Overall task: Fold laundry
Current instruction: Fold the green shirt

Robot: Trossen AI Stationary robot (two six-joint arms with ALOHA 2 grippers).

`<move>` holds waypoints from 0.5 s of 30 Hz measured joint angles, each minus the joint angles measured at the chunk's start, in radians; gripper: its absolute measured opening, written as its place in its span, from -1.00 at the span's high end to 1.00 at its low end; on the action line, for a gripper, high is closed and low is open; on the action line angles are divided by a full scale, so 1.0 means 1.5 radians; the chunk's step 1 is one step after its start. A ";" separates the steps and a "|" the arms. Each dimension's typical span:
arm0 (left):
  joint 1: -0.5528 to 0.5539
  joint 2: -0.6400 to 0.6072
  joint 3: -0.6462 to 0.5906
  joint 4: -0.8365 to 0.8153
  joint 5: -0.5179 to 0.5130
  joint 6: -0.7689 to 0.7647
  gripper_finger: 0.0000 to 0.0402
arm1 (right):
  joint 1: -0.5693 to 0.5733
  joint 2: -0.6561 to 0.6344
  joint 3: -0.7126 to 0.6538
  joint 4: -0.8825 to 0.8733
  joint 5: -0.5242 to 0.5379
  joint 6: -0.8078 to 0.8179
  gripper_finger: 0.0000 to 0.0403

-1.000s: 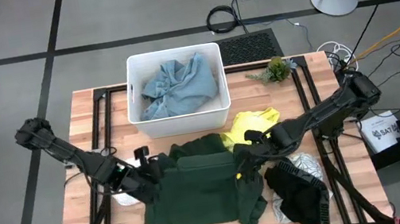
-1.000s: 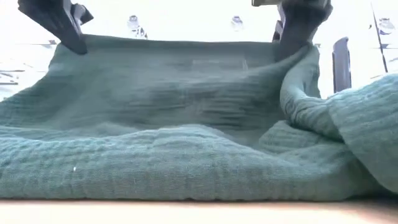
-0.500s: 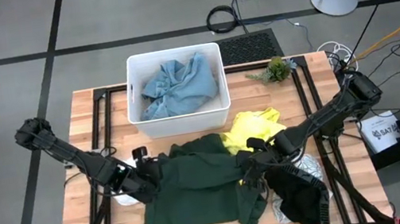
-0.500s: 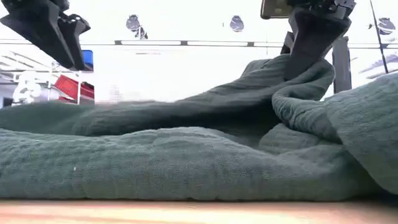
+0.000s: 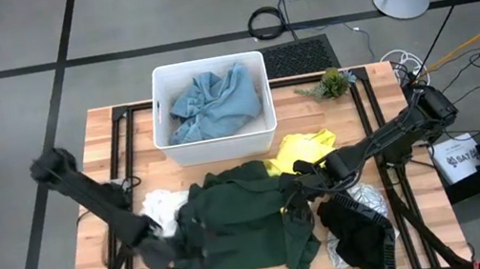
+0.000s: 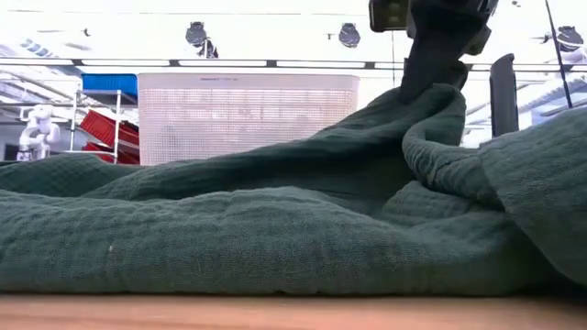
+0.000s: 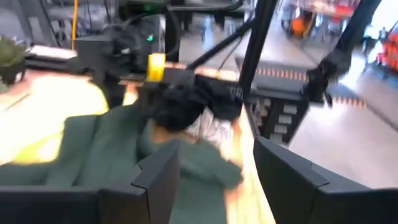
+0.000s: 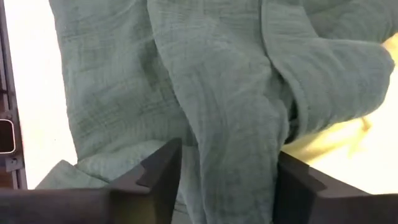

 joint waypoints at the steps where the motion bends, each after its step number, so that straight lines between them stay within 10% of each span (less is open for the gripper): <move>1: 0.000 0.034 0.000 0.052 -0.001 0.008 -0.02 | 0.000 0.000 0.002 0.000 0.001 0.003 0.02; 7: 0.035 0.242 0.102 0.116 0.039 0.045 0.07 | -0.013 0.000 0.005 0.001 0.003 0.005 -0.03; 15: 0.081 0.423 0.381 -0.274 0.125 0.106 0.07 | -0.026 0.000 0.005 -0.005 0.004 -0.013 -0.02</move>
